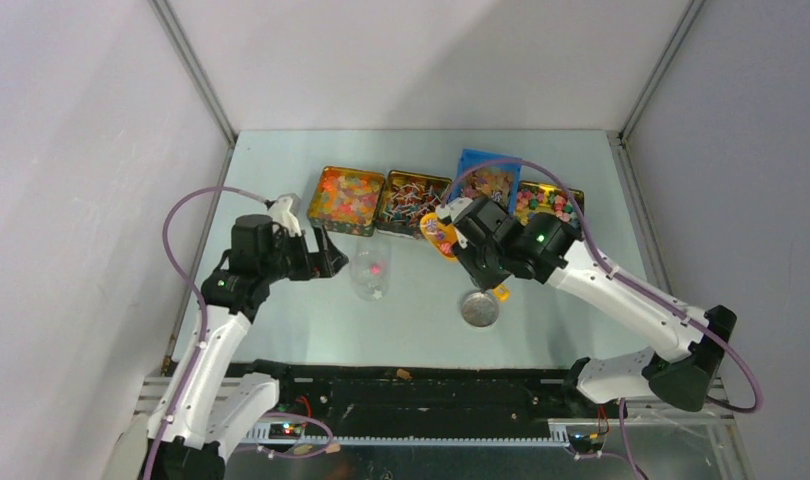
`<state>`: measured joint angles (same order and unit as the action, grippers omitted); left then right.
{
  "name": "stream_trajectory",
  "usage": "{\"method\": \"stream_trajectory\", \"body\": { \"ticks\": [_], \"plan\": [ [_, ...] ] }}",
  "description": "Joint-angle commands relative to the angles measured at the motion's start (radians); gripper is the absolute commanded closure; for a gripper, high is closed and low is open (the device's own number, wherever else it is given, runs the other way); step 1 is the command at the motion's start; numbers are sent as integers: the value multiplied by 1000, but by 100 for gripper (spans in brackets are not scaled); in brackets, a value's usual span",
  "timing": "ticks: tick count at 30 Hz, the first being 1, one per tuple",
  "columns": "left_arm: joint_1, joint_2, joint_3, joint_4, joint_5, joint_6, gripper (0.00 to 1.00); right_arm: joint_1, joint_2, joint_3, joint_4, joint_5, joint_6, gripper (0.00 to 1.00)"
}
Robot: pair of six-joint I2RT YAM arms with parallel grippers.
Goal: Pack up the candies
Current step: Place the fake candies in the packing bottle.
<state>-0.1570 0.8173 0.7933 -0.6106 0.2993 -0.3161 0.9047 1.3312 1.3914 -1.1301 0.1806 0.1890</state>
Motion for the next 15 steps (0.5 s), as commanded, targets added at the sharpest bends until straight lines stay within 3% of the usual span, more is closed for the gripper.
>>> {"method": "stream_trajectory", "body": {
  "ticks": [1,15],
  "plan": [
    [9,1,61,-29,106,68,3,45,49,55,5,-72,-28,100],
    [8,-12,80,-102,45,82,5,191,366,363,-67,-128,-75,100]
  ]
}}
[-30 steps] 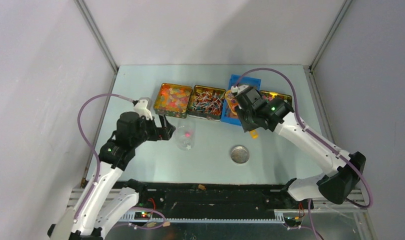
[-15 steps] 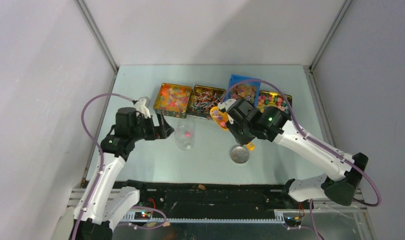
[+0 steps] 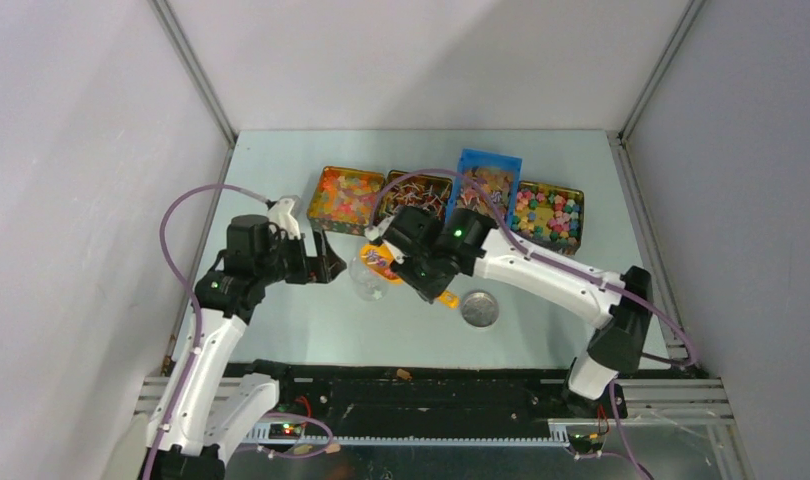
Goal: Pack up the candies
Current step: Place the fake candies in the packing bottle.
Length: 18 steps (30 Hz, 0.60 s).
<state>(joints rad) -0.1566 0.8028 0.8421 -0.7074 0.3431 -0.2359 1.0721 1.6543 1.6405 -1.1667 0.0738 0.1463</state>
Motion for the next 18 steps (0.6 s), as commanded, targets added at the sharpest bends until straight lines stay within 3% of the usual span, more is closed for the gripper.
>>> {"method": "stream_trajectory", "body": {
  "ticks": [1,10,18],
  "plan": [
    [8,4,29,1,8,-5,6,26,53,125,-33,-24,-36,100],
    [9,49,38,88,28,-85,9,49,123,180,-31,-56,-37,100],
    [11,145,62,113,30,-70,10,51,125,179,-25,-63,-36,100]
  ]
}}
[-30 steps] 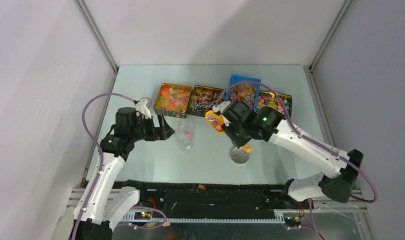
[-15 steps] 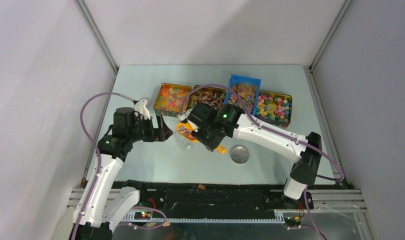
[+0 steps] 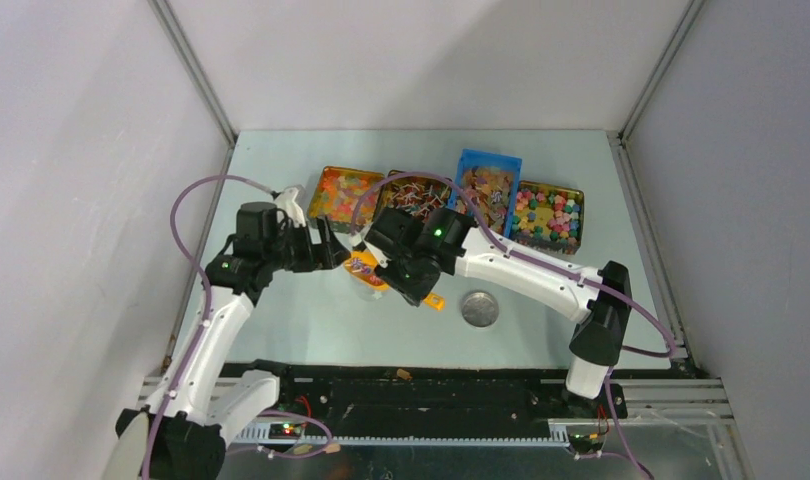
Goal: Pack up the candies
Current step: Place the fake candies in the packing bottle.
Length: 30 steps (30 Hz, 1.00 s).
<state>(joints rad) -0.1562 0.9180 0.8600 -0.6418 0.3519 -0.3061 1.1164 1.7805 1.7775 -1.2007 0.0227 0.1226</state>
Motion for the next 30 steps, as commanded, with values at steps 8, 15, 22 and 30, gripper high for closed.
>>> {"method": "stream_trajectory", "body": {
  "ticks": [8,15,22,30],
  "plan": [
    [10,118,18,89,66,8,14,6,6,41,16,-12,-12,100],
    [10,146,-3,136,55,-21,14,5,9,37,22,-11,-15,100],
    [8,202,-3,138,38,-8,17,-15,9,39,31,-10,-9,100],
    [4,224,-14,154,33,-8,16,-58,9,40,32,-40,3,100]
  ]
}}
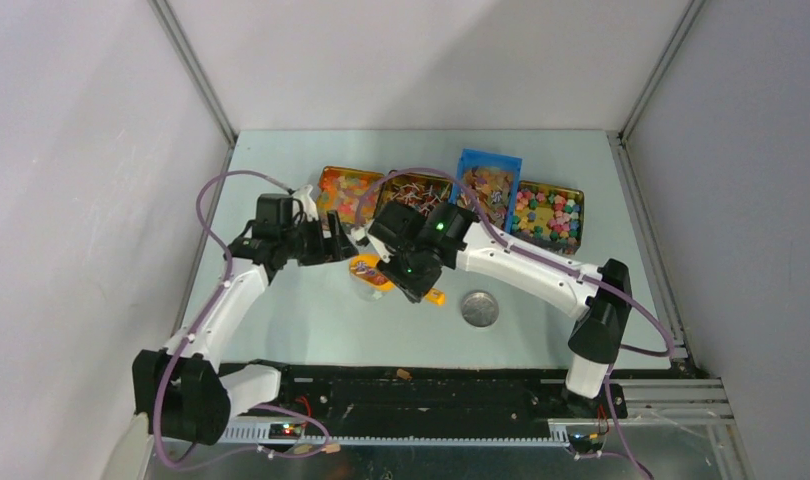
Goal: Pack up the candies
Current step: Place the fake candies in the packing bottle.
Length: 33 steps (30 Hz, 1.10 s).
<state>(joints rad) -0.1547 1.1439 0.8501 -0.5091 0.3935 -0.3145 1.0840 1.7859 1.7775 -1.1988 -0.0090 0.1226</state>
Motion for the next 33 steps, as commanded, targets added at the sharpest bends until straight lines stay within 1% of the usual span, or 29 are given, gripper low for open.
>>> {"method": "stream_trajectory", "body": {
  "ticks": [1,5,10,14,21,33],
  "plan": [
    [3,-7,3,21,-14,0,16,-32,4,39,29,-10,3,100],
    [3,-21,56,15,-29,-8,13,-43,4,15,30,-14,3,100],
    [3,-27,76,16,-21,-9,12,-51,16,1,35,-29,0,100],
    [-5,-25,53,22,-7,0,13,-58,28,10,34,-32,3,100],
    [-31,3,-19,55,-26,-13,15,-69,35,48,35,-39,2,100],
    [-41,53,-41,79,-28,-11,16,-87,48,108,-3,-59,-1,100]
  ]
}}
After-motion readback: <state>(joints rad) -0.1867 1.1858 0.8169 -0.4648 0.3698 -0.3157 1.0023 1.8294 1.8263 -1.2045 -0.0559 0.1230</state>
